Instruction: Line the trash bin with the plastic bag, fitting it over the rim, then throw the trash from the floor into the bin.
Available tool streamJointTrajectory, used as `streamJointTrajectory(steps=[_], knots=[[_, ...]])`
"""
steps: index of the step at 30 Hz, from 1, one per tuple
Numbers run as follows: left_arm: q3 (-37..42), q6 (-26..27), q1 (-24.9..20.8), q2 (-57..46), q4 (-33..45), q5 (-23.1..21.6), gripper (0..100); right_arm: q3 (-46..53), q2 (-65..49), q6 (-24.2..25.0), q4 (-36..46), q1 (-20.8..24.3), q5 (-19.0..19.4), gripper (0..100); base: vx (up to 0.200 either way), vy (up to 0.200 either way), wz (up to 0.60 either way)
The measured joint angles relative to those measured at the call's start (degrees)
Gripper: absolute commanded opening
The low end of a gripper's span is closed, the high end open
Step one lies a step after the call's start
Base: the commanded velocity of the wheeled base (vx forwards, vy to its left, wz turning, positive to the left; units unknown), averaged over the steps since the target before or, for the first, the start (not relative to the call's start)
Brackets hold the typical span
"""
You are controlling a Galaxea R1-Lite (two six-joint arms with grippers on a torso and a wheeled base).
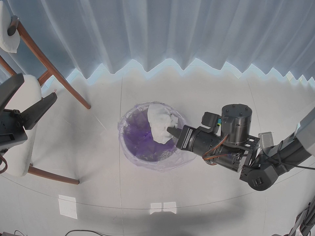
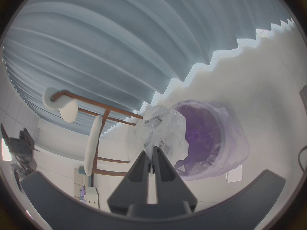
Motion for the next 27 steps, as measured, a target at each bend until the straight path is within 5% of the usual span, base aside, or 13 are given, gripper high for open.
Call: streamJointTrajectory(steps=[10, 25, 26, 27], knots=[[1.37, 4.32, -0.66, -0.38, 0.21, -2.56, 100, -3.89, 11.93, -4.27, -8.33, -1.19, -3.29, 0, 0.000, 0.000, 0.00], [2.55, 4.75, -1.83, -0.90, 0.77, -3.41, 100, -9.00, 20.64, -4.95, -10.59, -2.49, -3.95, 0, 0.000, 0.000, 0.00], [2.57, 4.75, -1.96, -0.90, 0.79, -3.41, 100, -8.96, 20.72, -4.95, -10.62, -2.51, -3.95, 100, 0.000, 0.000, 0.00], [2.60, 4.75, -2.01, -0.93, 0.79, -3.41, 100, -8.94, 20.83, -4.95, -10.65, -2.51, -3.95, 100, 0.000, 0.000, 0.00]])
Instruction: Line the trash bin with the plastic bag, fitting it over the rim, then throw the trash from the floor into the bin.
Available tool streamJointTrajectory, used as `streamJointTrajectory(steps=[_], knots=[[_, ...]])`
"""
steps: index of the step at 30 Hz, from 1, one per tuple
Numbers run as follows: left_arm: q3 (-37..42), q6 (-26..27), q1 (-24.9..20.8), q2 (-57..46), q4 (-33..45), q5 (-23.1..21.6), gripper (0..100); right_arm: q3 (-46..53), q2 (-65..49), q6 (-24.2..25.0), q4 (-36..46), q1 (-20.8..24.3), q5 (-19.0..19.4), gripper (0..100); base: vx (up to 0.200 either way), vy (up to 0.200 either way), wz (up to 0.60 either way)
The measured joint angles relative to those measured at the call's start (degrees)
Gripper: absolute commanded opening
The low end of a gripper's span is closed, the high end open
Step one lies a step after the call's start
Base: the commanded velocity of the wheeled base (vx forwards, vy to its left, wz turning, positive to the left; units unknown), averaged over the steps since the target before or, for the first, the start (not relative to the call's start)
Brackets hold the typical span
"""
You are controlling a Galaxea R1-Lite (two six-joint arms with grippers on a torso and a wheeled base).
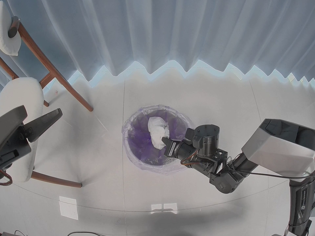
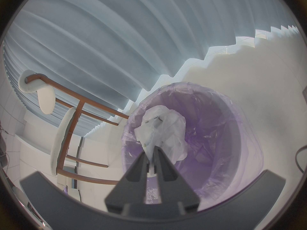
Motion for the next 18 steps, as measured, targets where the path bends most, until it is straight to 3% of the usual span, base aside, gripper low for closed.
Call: streamJointTrajectory(steps=[10, 18], knots=[[0.04, 0.00, -0.26, -0.04, -0.02, 0.02, 100, 1.99, -1.05, 0.09, -3.96, 0.06, -0.02, 100, 0.000, 0.000, 0.00], [0.04, 0.00, -0.20, -0.04, -0.04, 0.07, 100, 5.38, -9.84, 0.09, -3.94, -0.59, -0.04, 100, 0.000, 0.000, 0.00]])
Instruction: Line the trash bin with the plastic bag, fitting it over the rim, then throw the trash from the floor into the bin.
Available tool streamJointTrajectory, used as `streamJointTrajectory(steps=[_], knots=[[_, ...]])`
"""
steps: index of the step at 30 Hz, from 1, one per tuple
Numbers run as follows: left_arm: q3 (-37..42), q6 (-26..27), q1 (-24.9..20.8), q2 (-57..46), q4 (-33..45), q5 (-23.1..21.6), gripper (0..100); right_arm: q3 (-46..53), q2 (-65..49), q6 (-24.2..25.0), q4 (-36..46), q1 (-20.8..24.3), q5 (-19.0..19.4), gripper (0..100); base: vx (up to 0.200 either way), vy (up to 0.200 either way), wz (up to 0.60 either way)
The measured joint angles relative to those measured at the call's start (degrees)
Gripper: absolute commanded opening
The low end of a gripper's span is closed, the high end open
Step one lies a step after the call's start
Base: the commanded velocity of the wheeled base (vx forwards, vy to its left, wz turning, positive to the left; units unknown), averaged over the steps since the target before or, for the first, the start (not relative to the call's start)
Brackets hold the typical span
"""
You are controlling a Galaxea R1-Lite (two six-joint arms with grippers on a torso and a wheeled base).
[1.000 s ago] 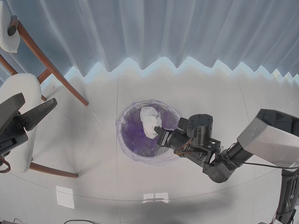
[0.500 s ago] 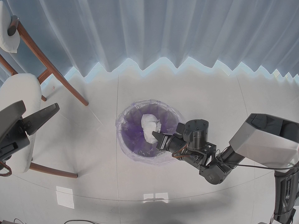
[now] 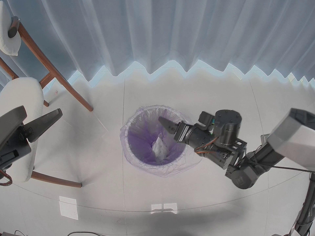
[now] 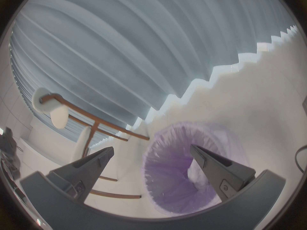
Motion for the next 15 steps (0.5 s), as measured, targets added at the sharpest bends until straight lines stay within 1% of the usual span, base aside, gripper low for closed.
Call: streamJointTrajectory(steps=[3, 6, 11, 15], knots=[[0.00, 0.00, -0.02, -0.02, -0.02, 0.00, 100, 2.73, -5.79, -0.55, 0.13, -0.90, -0.35, 100, 0.000, 0.000, 0.00], [0.02, 0.00, -0.04, -0.10, -0.11, 0.01, 100, 6.73, -12.68, -2.08, 0.22, -2.69, -1.08, 100, 0.000, 0.000, 0.00], [0.11, 0.01, 0.11, -0.49, -0.35, 0.09, 100, 17.29, -24.94, -4.72, 0.30, -7.61, -2.18, 100, 0.000, 0.000, 0.00], [-0.09, 0.15, 0.22, -1.40, -0.51, -0.02, 100, 26.76, -34.18, -6.06, 0.38, -12.64, -2.73, 100, 0.000, 0.000, 0.00]])
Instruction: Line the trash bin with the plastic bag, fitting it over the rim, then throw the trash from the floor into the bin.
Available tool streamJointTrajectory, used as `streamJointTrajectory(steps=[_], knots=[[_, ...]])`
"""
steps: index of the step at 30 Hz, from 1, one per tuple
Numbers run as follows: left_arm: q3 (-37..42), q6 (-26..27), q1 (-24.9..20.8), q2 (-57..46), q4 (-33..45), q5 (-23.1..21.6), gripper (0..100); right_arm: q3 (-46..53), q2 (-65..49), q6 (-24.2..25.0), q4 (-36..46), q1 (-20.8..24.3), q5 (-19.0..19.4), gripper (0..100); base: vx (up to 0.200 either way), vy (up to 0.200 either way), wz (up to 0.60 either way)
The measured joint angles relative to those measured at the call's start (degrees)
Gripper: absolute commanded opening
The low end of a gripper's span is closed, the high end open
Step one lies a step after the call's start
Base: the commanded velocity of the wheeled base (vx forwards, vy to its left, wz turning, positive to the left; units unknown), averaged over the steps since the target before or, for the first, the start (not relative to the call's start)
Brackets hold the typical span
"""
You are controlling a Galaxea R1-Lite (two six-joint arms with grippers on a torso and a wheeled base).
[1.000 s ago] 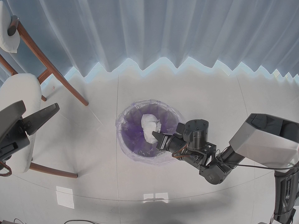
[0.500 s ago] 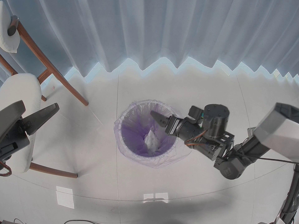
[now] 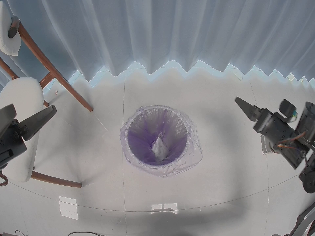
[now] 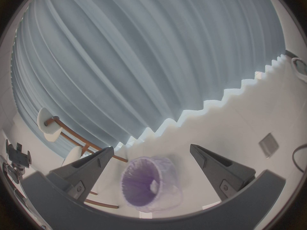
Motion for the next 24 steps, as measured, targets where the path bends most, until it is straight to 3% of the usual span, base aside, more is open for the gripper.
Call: streamJointTrajectory(steps=[7, 14, 24], knots=[[-0.06, 3.15, 0.11, -1.77, 0.09, -0.90, 100, 13.35, -14.34, -3.68, 0.44, -7.09, -0.41, 100, 0.000, 0.000, 0.00], [3.55, 9.98, 1.24, -5.79, 0.71, -0.33, 100, 22.09, -28.42, -7.30, 4.11, -12.80, -0.52, 100, 0.000, 0.000, 0.00], [10.72, 11.82, 8.18, -19.41, 9.12, 2.93, 100, 25.48, -42.78, -9.08, 12.57, -16.96, -0.46, 100, 0.000, 0.000, 0.00]])
